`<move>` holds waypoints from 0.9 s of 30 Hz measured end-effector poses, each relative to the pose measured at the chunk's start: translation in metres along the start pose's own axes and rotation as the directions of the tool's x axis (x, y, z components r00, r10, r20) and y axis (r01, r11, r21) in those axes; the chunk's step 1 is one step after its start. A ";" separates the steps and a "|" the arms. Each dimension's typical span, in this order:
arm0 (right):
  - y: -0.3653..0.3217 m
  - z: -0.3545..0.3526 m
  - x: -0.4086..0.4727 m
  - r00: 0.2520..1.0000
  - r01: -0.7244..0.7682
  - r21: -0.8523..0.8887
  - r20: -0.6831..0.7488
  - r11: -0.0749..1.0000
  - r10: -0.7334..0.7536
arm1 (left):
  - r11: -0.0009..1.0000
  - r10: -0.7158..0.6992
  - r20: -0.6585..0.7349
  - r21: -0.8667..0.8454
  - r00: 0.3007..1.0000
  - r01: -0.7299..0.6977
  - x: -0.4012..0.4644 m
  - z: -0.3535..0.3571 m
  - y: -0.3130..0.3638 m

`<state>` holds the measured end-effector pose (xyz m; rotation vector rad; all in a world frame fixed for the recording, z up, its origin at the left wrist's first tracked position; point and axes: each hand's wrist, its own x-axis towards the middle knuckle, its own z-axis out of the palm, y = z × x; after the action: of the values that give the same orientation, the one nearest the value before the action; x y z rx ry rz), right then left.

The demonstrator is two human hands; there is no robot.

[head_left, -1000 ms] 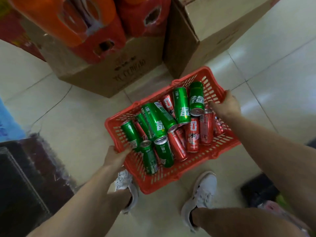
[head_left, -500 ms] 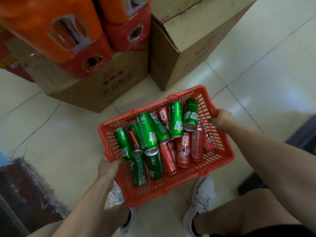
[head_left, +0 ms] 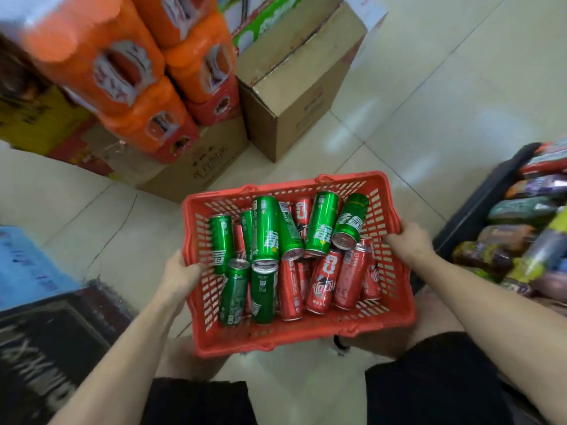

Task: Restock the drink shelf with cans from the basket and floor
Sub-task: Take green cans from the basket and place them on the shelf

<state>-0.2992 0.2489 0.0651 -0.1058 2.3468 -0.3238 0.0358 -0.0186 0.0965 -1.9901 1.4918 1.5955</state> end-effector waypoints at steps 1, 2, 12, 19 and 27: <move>0.000 -0.015 -0.022 1.000 -0.002 0.026 -0.019 1.000 0.002 | 1.000 0.013 -0.002 0.010 1.000 -0.013 -0.021 -0.010 0.013; -0.001 -0.031 -0.046 0.999 -0.003 0.055 -0.035 0.998 0.005 | 0.999 0.030 -0.004 0.025 1.000 -0.029 -0.044 -0.020 0.025; 0.001 -0.173 -0.272 0.973 -0.022 0.342 -0.208 0.940 0.098 | 0.944 0.264 -0.071 0.223 0.962 -0.243 -0.227 -0.123 0.135; 0.054 -0.203 -0.410 0.886 -0.126 0.589 -0.295 0.798 0.357 | 0.827 0.441 0.106 0.337 0.891 -0.449 -0.320 -0.121 0.203; 0.137 -0.170 -0.549 0.709 -0.130 0.874 -0.249 0.469 0.660 | 0.618 0.478 0.440 0.447 0.760 -0.647 -0.410 -0.034 0.233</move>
<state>-0.0233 0.5088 0.5185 1.1891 2.3905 -1.3066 -0.0888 0.0830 0.5409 -0.9388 2.2768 1.2668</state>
